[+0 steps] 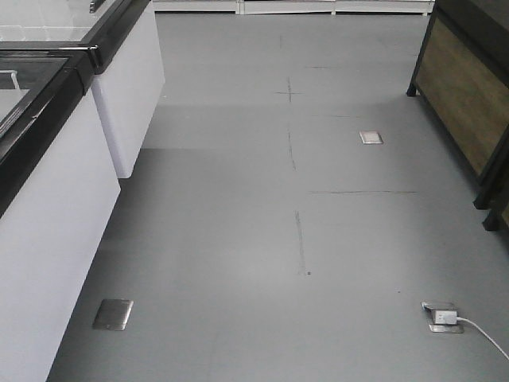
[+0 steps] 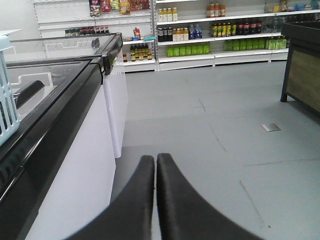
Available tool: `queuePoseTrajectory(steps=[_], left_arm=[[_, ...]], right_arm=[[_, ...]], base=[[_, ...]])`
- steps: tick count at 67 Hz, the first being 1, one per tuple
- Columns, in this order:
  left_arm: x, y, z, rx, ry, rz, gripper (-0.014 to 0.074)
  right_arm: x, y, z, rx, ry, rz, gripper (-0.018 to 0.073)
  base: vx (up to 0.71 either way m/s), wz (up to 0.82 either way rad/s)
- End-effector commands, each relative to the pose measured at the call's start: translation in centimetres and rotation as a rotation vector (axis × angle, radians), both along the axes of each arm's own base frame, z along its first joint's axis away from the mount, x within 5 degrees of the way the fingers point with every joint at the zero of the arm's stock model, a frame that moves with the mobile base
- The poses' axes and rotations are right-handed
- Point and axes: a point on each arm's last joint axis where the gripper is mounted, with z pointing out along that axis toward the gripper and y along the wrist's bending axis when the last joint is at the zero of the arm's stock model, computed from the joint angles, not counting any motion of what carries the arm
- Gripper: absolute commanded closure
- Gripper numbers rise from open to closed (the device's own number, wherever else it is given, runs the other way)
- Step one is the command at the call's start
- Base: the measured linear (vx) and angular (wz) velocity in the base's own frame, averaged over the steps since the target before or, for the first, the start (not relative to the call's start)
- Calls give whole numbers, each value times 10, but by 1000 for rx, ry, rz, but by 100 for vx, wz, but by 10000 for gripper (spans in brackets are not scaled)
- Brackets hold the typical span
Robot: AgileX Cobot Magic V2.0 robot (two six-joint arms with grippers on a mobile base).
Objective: Left arm holds basket, right arm returns cookies
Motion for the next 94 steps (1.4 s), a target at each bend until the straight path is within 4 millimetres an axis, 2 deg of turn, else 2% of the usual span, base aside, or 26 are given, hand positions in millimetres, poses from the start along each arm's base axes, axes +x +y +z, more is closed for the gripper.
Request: queuePoseTrajectory(steps=[1, 36, 51, 64, 71, 78, 85, 94], left_arm=[[-2, -1, 17, -11, -113, -8, 602], [-2, -1, 17, -11, -114, -8, 602], [-3, -1, 27, -20, -195, -13, 602], [-12, 0, 67, -123, -400, -23, 602], [-15, 0, 92, -128, -425, -25, 602], [-8, -1, 116, -119, -335, -23, 602], [7, -2, 136, -100, -219, -18, 602], [27, -2, 148, -100, -152, -15, 602]], right_arm=[[0, 0, 6, -6, -77, -6, 567], [0, 0, 6, -6, -77, -6, 567], [0, 0, 6, -6, -77, -6, 567], [0, 0, 6, -6, -77, -6, 567], [0, 0, 6, -6, -77, -6, 567], [0, 0, 6, -6, -77, -6, 567], [0, 0, 6, -6, -77, -6, 567], [0, 0, 6, -6, -77, -6, 567]], base=[[0, 0], [0, 0], [0, 0], [0, 0], [0, 0], [0, 0], [0, 0], [0, 0]])
